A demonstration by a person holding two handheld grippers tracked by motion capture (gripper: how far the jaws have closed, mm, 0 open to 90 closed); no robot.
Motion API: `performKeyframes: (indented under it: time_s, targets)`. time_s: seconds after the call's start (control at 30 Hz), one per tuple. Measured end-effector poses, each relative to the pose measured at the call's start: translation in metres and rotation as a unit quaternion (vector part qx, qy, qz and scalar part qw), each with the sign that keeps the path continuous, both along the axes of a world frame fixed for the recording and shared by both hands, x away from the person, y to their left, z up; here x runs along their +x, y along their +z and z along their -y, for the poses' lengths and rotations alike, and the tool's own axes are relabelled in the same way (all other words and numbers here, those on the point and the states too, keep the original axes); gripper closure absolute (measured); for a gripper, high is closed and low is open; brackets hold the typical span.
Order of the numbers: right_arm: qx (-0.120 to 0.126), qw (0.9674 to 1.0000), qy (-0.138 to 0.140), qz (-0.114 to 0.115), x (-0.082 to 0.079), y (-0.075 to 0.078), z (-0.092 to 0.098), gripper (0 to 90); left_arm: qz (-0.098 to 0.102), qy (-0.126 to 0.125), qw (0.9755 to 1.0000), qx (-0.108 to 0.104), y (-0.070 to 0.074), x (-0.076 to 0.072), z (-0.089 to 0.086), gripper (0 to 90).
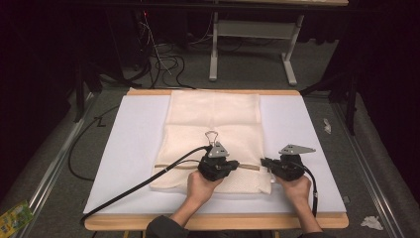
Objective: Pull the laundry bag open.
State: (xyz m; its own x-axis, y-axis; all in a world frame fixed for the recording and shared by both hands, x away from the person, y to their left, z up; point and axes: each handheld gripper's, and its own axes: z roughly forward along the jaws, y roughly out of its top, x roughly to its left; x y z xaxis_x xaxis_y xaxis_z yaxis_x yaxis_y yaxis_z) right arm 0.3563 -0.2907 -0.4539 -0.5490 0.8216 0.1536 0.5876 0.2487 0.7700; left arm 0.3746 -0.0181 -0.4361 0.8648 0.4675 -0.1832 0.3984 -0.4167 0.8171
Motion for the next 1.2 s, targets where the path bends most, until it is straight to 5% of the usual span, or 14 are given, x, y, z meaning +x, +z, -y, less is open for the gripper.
performKeyframes:
  time_s: [0.67,1.2]
  targets:
    - [0.004,1.0000,-0.004,0.003,0.002,0.001,-0.002,88.6,0.004,0.004,0.9999,-0.012,0.004,0.000,-0.016,87.2]
    - [-0.014,0.9999,-0.002,-0.005,0.002,0.005,-0.008,88.6,0.006,0.023,0.9992,-0.032,0.011,-0.001,-0.037,87.2]
